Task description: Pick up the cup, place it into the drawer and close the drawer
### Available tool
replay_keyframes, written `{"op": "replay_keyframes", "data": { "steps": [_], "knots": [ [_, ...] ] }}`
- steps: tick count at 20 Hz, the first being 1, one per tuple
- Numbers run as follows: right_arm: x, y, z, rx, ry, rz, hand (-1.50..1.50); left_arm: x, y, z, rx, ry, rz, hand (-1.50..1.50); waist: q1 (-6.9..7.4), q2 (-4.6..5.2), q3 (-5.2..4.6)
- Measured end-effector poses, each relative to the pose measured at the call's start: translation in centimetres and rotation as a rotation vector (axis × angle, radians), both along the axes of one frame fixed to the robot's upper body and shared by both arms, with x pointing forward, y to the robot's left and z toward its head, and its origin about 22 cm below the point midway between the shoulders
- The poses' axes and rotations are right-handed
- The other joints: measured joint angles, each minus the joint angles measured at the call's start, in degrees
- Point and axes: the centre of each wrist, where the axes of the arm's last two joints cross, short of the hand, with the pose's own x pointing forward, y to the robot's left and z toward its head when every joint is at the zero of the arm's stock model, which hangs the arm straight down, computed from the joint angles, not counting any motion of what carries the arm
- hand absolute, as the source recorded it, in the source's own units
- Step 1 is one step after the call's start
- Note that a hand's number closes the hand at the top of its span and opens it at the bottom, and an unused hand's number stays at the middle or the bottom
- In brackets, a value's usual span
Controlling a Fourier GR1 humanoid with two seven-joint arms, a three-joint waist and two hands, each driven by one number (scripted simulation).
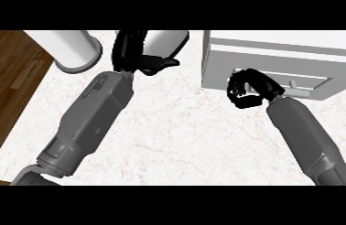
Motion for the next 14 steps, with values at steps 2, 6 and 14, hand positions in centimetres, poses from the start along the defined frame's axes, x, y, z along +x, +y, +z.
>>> {"op": "replay_keyframes", "data": {
  "steps": [2, 6, 14],
  "knots": [
    [1.2, -0.5, 1.0, 0.025, -0.027, -0.035, 1.5, -0.1, 0.3, 0.0, 0.0, 0.001, -0.004, -1.5, 0.51, 0.33, 0.07],
    [1.5, -1.4, 1.0, 0.091, -0.006, -0.052, 1.5, -0.4, 1.5, -0.3, 0.005, -0.002, -0.022, -1.5, 1.32, 0.42, 0.27],
    [1.5, -2.9, 1.3, 0.187, 0.064, -0.048, 1.5, -0.9, 2.9, -0.8, 0.013, -0.002, -0.053, -1.5, 2.47, 0.47, 0.39]
  ]
}}
